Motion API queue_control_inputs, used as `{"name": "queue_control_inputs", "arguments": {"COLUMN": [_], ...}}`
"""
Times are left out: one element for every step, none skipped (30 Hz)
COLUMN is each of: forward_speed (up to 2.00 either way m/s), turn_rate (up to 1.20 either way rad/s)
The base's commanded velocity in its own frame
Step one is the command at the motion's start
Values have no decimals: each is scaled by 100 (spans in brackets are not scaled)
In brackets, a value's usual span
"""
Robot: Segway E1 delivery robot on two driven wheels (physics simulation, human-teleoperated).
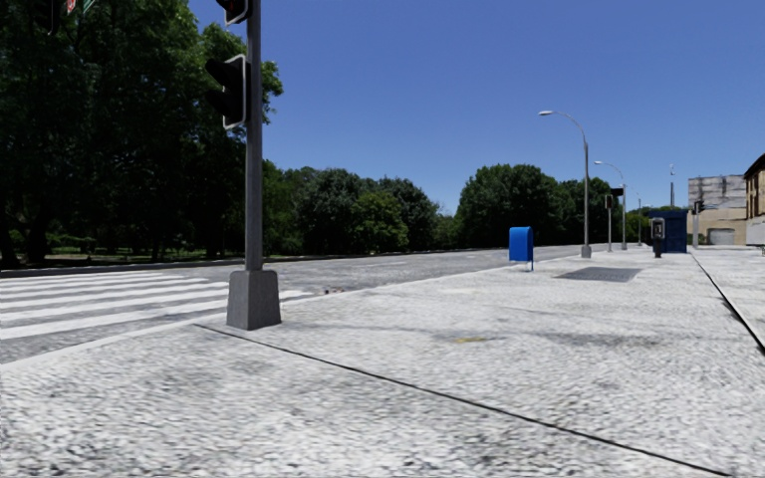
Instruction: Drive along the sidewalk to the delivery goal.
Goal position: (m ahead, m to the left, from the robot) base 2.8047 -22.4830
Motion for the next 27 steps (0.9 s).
{"name": "queue_control_inputs", "arguments": {"forward_speed": [200,200,200,200,200,200,200,200,200,200,200,200,200,200,200,200,200,200,200,200,200,200,200,200,200,200,200], "turn_rate": [-23,-42,-58,-72,-80,-80,-81,-82,-82,-82,-82,-82,-82,-82,-82,-82,-82,-82,-82,-82,-82,-82,-82,-82,-82,-81,-79]}}
